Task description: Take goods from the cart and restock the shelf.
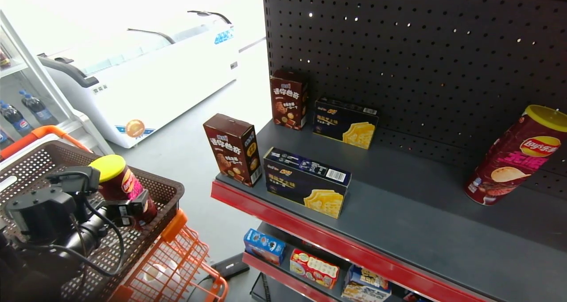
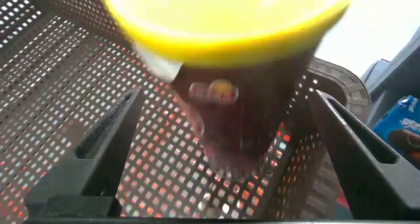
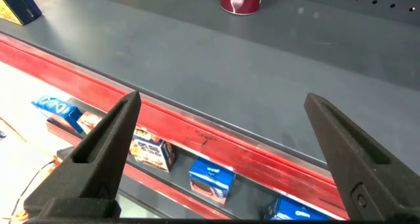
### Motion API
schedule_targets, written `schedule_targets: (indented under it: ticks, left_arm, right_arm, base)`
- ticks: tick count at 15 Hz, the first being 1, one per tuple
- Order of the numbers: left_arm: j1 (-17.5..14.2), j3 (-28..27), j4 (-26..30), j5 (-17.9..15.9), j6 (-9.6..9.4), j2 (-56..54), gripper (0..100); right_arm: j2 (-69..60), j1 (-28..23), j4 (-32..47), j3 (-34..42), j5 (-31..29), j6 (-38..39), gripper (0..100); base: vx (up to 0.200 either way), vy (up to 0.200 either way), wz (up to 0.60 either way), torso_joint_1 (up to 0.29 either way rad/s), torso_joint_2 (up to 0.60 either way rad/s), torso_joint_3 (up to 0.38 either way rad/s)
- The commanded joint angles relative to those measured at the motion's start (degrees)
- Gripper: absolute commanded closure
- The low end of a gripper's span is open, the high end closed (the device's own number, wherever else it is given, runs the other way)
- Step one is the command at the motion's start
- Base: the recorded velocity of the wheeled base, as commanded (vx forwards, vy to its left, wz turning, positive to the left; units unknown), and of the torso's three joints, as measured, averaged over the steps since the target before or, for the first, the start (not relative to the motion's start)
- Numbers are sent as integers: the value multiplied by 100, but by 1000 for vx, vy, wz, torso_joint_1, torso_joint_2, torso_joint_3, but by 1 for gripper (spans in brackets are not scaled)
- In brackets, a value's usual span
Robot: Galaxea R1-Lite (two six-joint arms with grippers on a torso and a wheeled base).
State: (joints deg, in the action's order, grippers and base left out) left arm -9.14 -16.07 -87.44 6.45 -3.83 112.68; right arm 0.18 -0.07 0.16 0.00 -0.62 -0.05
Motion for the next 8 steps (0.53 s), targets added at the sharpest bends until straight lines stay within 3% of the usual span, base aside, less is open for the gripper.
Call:
schedule_targets:
  ticks: [1,4,5,8]
  left_arm:
    - [-26,-432,-45,6,5,641,0]
    - [-53,-898,-80,6,14,1019,0]
    - [-61,-986,-106,6,22,1055,100]
    - [-70,-1223,-71,-3,5,1072,100]
  right_arm:
    - [-1,-1,-7,0,1,-4,0]
    - [-1,-1,2,0,1,-4,0]
    - [-1,7,2,0,1,-4,0]
    - [-1,7,2,0,1,-4,0]
  base:
    - [0,0,0,0,0,0]
    - [0,0,0,0,0,0]
    - [0,0,0,0,0,0]
    - [0,0,0,0,0,0]
